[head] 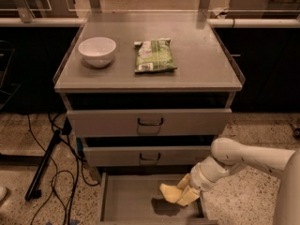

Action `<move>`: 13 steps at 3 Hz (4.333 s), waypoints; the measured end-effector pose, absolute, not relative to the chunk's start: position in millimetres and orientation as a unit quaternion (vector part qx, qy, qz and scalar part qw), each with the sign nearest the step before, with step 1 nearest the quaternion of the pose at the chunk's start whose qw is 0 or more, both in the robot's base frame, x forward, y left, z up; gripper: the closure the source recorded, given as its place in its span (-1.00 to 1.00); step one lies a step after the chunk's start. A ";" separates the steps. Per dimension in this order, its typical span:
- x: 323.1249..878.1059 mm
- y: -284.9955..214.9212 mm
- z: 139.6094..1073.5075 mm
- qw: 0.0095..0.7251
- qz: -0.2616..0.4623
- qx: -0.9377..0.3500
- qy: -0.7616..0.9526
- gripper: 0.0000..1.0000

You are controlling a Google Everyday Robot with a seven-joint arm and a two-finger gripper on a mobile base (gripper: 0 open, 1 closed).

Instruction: Place sponge into bottom drawer

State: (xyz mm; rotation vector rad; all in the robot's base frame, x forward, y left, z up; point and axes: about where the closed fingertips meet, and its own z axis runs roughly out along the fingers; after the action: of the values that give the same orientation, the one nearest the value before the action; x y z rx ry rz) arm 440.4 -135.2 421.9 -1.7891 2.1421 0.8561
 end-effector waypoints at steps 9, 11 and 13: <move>458.5 -78.1 251.8 0.064 0.344 -0.478 0.806 1.00; 477.2 -62.1 232.2 0.070 0.342 -0.464 0.814 1.00; 483.3 -61.8 213.3 0.065 0.349 -0.433 0.828 1.00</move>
Offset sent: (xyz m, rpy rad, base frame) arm 0.0088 0.0039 -0.0144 -0.0094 0.0169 -0.0378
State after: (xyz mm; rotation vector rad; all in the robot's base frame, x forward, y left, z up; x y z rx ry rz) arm 483.3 -61.8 213.3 -1.3074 2.5004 1.0541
